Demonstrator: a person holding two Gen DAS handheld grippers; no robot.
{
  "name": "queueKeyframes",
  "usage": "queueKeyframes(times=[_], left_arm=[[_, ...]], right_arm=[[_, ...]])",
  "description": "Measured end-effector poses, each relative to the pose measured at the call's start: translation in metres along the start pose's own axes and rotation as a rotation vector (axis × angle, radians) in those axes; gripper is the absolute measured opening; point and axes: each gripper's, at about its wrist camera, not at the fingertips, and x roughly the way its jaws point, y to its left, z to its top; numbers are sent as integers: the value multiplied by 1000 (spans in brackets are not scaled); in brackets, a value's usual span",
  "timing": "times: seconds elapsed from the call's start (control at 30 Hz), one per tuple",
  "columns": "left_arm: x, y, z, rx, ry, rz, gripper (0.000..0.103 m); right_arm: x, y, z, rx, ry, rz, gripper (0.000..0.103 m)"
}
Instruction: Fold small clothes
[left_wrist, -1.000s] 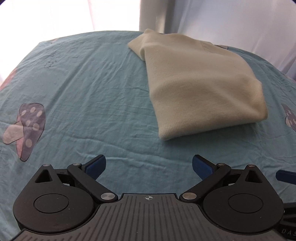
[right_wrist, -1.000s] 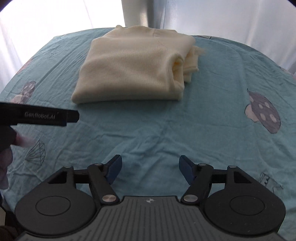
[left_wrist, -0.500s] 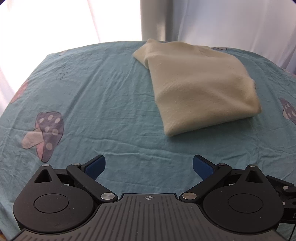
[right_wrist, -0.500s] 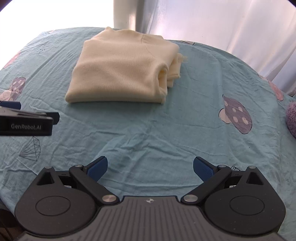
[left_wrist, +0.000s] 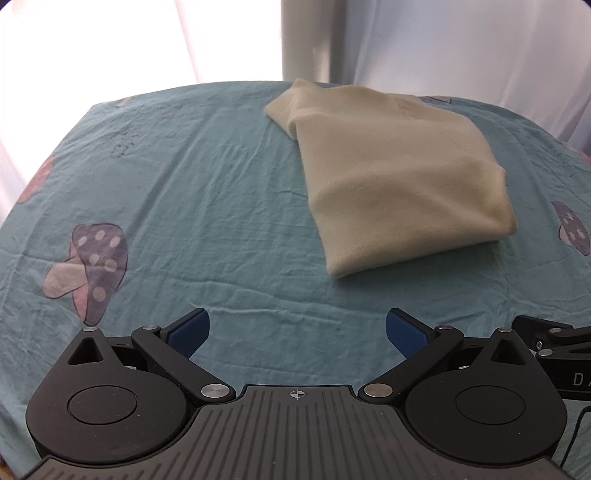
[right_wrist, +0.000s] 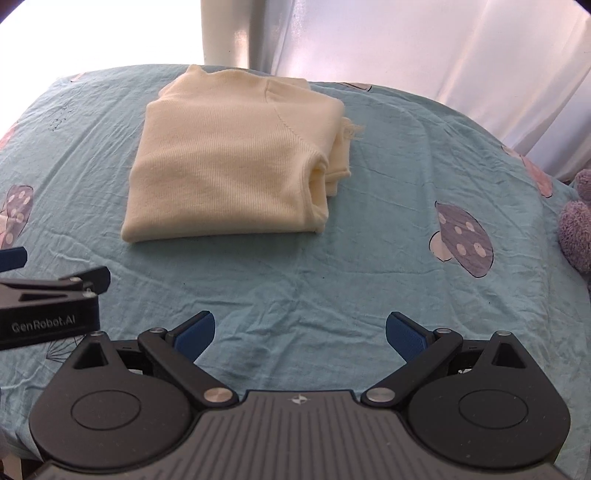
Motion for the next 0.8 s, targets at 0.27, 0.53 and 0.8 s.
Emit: queueKeyframes(times=[0.27, 0.53, 0.8], left_arm=[[2, 0, 1, 0, 16, -5, 103], [5, -3, 3, 7, 23, -16, 103], [6, -5, 3, 10, 29, -21, 103]], right_arm=[[0, 4, 3, -8, 11, -8, 99], [-1, 1, 4, 5, 10, -15, 99], [-1, -3, 3, 20, 11, -17, 99]])
